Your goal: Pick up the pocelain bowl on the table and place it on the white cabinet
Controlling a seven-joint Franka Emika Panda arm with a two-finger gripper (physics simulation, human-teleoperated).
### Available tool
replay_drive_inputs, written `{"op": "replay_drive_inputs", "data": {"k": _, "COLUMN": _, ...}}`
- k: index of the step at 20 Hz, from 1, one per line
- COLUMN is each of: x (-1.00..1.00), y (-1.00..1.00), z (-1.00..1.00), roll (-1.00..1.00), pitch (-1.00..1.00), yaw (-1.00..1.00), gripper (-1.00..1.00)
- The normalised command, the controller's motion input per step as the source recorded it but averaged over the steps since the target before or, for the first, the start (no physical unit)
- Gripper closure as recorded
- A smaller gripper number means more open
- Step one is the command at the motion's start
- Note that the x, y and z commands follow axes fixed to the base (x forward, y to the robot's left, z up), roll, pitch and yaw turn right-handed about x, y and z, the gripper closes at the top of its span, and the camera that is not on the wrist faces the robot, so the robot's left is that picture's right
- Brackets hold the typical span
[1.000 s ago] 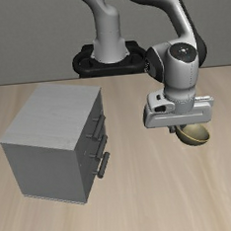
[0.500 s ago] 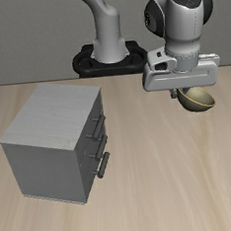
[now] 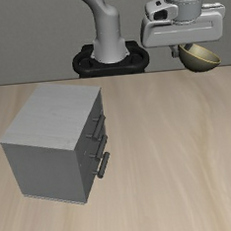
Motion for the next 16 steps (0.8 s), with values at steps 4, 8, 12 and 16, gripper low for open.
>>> {"op": "replay_drive_inputs", "data": {"k": 4, "x": 0.0, "y": -1.0, "z": 0.0, "roll": 0.0, "pitch": 0.0, "yaw": 0.0, "gripper": 1.0}}
{"op": "replay_drive_inputs", "data": {"k": 8, "x": 0.0, "y": -1.0, "z": 0.0, "roll": 0.0, "pitch": 0.0, "yaw": 0.0, "gripper": 1.0}}
{"op": "replay_drive_inputs", "data": {"k": 12, "x": 0.0, "y": -1.0, "z": 0.0, "roll": 0.0, "pitch": 0.0, "yaw": 0.0, "gripper": 1.0}}
{"op": "replay_drive_inputs", "data": {"k": 16, "x": 0.0, "y": -1.0, "z": 0.0, "roll": 0.0, "pitch": 0.0, "yaw": 0.0, "gripper": 1.0}}
